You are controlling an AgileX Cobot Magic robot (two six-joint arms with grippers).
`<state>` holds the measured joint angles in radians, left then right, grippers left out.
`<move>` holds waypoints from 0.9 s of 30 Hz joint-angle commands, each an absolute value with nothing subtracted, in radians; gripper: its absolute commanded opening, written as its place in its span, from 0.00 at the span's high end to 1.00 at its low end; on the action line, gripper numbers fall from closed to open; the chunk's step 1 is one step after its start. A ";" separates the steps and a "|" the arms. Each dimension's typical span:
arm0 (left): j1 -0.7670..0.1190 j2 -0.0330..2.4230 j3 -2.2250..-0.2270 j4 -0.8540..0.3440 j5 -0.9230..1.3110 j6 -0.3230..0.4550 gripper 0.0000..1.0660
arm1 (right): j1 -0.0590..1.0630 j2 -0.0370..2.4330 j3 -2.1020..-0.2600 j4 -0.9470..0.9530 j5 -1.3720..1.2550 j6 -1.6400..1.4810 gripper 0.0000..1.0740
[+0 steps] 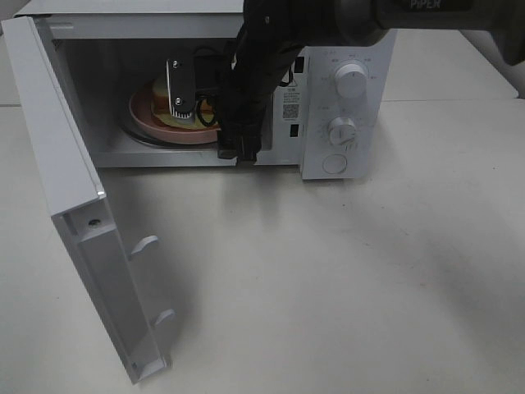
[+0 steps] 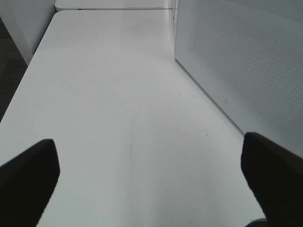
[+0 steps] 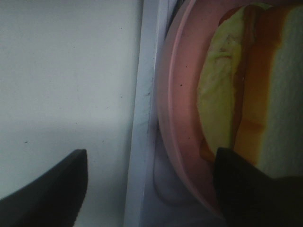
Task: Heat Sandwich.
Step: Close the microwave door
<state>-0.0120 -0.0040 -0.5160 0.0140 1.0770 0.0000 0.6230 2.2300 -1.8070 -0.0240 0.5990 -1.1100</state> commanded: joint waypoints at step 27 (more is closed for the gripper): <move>-0.010 -0.023 -0.516 0.016 1.067 0.000 0.06 | 0.621 1.763 -1.210 -0.014 0.326 -1.051 0.32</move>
<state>-0.0120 -0.0040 -0.5160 0.0140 1.0770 0.0000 0.6230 1.7820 -1.2180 -0.0200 0.3400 -1.0600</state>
